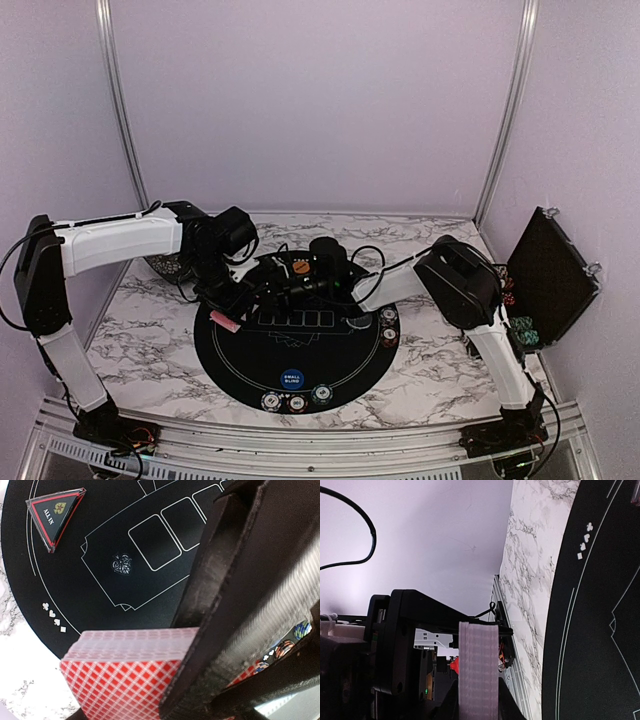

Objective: Distribute texas hold em gaming equipment
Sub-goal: Pass from the right arm to the left, then distribute the poker card in the small blind area.

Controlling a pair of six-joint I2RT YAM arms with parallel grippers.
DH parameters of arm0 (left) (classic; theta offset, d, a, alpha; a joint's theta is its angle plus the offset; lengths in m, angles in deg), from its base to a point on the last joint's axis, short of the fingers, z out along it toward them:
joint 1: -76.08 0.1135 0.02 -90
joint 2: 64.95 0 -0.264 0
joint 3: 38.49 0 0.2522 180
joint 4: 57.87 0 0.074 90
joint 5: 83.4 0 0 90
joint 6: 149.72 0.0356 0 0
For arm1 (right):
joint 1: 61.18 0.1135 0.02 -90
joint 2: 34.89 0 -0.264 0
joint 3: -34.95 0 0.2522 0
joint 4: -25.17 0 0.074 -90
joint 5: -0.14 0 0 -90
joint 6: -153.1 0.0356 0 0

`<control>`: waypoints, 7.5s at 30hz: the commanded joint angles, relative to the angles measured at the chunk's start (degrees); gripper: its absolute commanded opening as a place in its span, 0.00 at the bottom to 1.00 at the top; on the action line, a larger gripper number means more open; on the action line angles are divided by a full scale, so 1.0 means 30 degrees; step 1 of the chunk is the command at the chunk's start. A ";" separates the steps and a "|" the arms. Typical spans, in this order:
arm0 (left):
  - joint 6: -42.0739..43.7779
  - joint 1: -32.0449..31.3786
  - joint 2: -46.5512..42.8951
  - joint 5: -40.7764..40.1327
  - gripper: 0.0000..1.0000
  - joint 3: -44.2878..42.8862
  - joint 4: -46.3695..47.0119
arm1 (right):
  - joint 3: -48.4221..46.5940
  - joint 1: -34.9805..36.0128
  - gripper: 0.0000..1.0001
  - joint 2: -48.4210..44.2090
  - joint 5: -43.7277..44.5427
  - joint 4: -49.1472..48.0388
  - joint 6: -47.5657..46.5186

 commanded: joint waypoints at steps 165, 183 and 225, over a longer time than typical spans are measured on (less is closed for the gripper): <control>-0.0083 -0.0059 0.0410 0.0834 0.57 -0.0525 -0.0599 | 0.2384 -0.1119 0.16 -0.3358 0.1483 0.3647 -0.4916; -0.0083 -0.0049 0.0523 0.0838 0.57 -0.0642 -0.0628 | 0.2427 -0.0841 0.13 -0.3212 0.1430 0.3654 -0.4934; -0.0196 -0.0068 0.0435 0.0858 0.57 -0.0326 -0.0629 | 0.2584 -0.1348 0.00 -0.3375 0.1180 0.3279 -0.4398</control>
